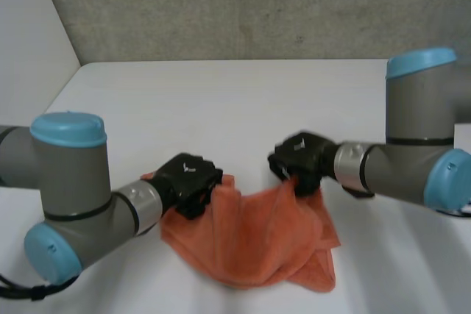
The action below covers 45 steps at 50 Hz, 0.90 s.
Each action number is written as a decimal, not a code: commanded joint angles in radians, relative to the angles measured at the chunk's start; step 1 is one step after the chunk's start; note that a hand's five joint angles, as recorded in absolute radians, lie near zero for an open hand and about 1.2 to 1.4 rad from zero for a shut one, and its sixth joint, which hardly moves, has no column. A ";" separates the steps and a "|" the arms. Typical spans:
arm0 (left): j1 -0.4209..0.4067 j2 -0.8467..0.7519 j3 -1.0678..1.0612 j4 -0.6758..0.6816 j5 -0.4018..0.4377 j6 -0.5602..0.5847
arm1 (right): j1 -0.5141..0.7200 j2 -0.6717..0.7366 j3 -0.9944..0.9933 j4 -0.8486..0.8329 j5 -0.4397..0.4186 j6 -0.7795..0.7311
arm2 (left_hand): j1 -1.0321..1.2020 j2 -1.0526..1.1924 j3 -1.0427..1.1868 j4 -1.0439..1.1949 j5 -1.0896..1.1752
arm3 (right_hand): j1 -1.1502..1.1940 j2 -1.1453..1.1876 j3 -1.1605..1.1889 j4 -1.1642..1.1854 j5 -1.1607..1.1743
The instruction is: Fold the laundry
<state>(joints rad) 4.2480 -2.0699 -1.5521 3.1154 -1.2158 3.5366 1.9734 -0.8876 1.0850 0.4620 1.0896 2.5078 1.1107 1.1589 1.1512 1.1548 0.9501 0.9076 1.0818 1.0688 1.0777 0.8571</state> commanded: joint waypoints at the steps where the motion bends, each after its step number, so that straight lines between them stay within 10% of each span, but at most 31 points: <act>1: 0.010 -0.036 0.348 0.063 -0.106 -0.007 | -0.001 -0.004 -0.302 -0.261 0.123 0.319 | 0.286 0.237 0.245 0.241 0.272 | 0.489 0.314 0.327 0.319 0.365; 8: 0.047 0.114 0.485 0.399 -0.402 -0.083 | -0.008 -0.190 -0.299 -0.647 0.337 0.535 | 0.286 0.237 0.245 0.241 0.272 | 0.489 0.314 0.327 0.319 0.365; 16: 0.040 0.208 0.134 0.559 -0.367 -0.136 | -0.005 -0.315 0.030 -0.743 0.233 0.504 | 0.286 0.237 0.245 0.241 0.272 | 0.489 0.314 0.327 0.319 0.365; 30: 0.000 0.082 -0.187 0.500 -0.363 -0.139 | -0.007 -0.188 0.230 -0.373 0.191 0.229 | 0.236 0.188 0.196 0.192 0.222 | 0.489 0.314 0.327 0.319 0.365; 34: 0.007 0.089 -0.171 0.500 -0.366 -0.142 | -0.005 -0.264 0.227 -0.378 0.187 0.232 | -0.514 -0.562 -0.554 -0.558 -0.528 | 0.489 0.314 0.327 0.319 0.365; 45: 0.015 0.059 -0.057 0.500 -0.312 -0.142 | 0.012 -0.467 0.280 -0.381 0.118 0.233 | -0.768 -0.816 -0.808 -0.812 -0.782 | 0.489 0.314 0.327 0.319 0.365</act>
<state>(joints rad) 4.2602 -1.9839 -1.6774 3.6146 -1.5748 3.3940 1.9760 -1.2386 1.3225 0.0866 1.2591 2.7363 0.4225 0.4141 0.4210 0.4059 0.2267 0.9394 1.1766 1.1831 1.1954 0.9635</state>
